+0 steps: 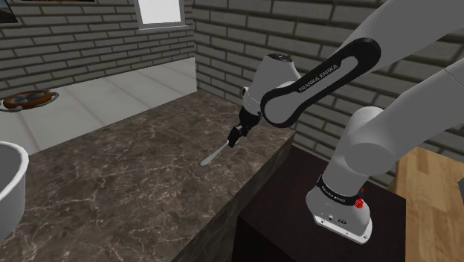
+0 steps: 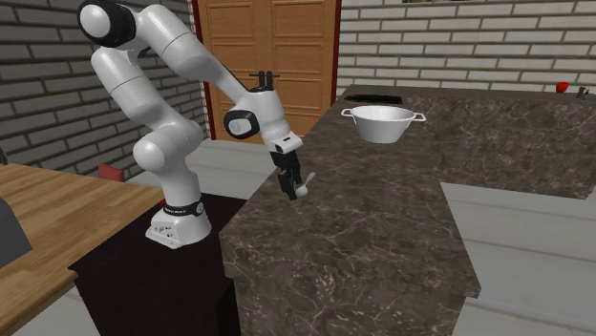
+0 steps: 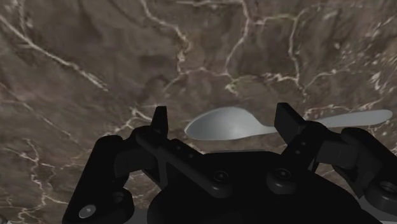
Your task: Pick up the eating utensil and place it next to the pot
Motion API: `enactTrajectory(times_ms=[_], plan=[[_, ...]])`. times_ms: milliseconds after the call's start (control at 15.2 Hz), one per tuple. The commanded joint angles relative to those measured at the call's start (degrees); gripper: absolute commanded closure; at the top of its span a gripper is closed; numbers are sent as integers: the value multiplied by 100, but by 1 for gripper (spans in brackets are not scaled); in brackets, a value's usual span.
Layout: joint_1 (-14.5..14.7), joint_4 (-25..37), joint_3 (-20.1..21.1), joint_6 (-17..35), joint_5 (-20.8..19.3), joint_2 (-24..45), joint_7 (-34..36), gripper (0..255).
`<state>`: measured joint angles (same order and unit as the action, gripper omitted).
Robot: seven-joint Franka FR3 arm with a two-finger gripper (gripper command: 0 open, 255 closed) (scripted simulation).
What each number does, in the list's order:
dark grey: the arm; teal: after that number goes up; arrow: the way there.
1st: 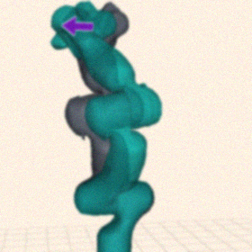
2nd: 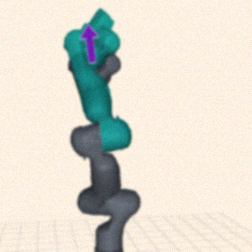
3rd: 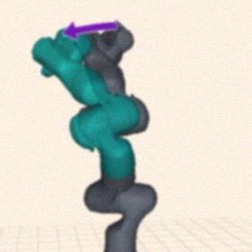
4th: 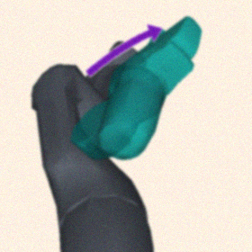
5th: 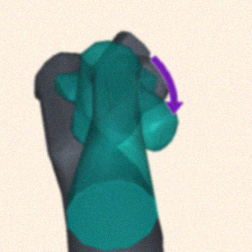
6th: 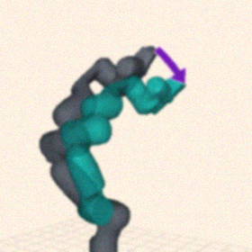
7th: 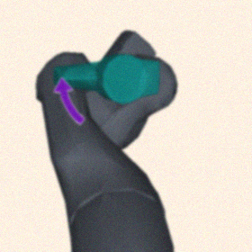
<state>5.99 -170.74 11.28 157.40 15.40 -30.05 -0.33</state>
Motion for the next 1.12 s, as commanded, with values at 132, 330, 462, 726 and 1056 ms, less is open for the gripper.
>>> enactTrajectory(times_ms=[132,330,462,726,1056], plan=[[1,0,1,5,1,5,0,0],[1,-1,0,5,1,4,0,255],[1,0,0,5,1,5,0,255],[1,0,0,5,1,5,0,255],[-54,120,-4,-494,-76,-376,49,255]])
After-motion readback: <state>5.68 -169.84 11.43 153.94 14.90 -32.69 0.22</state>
